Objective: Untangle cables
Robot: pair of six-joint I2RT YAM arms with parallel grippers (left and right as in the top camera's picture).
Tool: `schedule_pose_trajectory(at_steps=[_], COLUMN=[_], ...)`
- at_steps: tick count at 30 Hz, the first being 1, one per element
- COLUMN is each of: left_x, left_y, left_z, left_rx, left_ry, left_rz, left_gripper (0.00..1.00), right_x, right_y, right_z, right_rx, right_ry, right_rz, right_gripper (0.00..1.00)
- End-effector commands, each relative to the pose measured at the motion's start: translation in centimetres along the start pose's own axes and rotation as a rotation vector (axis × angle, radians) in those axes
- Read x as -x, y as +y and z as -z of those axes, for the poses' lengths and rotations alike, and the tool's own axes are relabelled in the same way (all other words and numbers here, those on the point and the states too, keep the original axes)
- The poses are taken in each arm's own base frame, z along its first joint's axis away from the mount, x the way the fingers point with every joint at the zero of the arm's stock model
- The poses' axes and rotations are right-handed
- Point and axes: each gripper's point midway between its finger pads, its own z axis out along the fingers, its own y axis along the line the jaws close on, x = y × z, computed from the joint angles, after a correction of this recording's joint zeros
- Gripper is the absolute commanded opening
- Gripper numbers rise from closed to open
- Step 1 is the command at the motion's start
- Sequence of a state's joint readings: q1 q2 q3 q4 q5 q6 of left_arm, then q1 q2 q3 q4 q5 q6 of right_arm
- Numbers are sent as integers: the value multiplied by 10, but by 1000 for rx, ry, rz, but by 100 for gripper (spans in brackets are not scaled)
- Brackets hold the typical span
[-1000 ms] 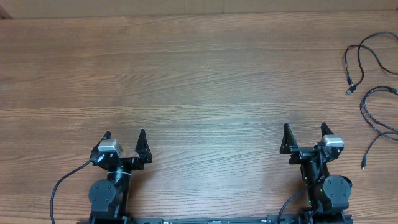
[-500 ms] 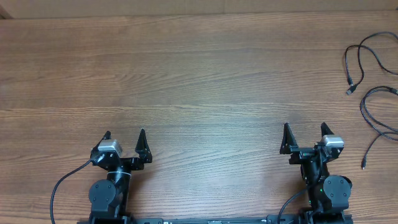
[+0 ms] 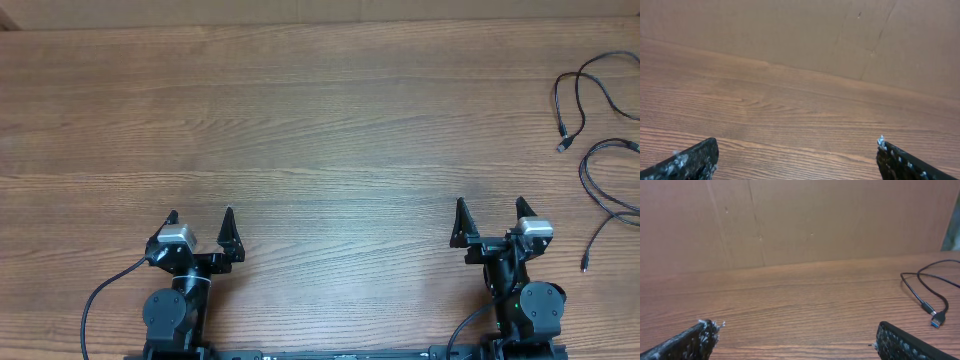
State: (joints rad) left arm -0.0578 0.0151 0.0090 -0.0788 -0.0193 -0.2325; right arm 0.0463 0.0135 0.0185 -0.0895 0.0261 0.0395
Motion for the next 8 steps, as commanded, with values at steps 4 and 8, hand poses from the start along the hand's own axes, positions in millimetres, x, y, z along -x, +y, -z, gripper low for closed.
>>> schedule_pose_trajectory(at_steps=[4, 8], left_x=[1, 1], left_y=[0, 0], left_z=[0, 0], left_rx=[-4, -4], left_ry=[-7, -7], left_rz=[-11, -11], left_gripper=[99, 100], right_x=[-1, -1], right_y=[0, 0], right_z=[0, 0], right_rx=[0, 0], right_ry=[-6, -6], right_rz=[7, 7], right_gripper=[100, 100])
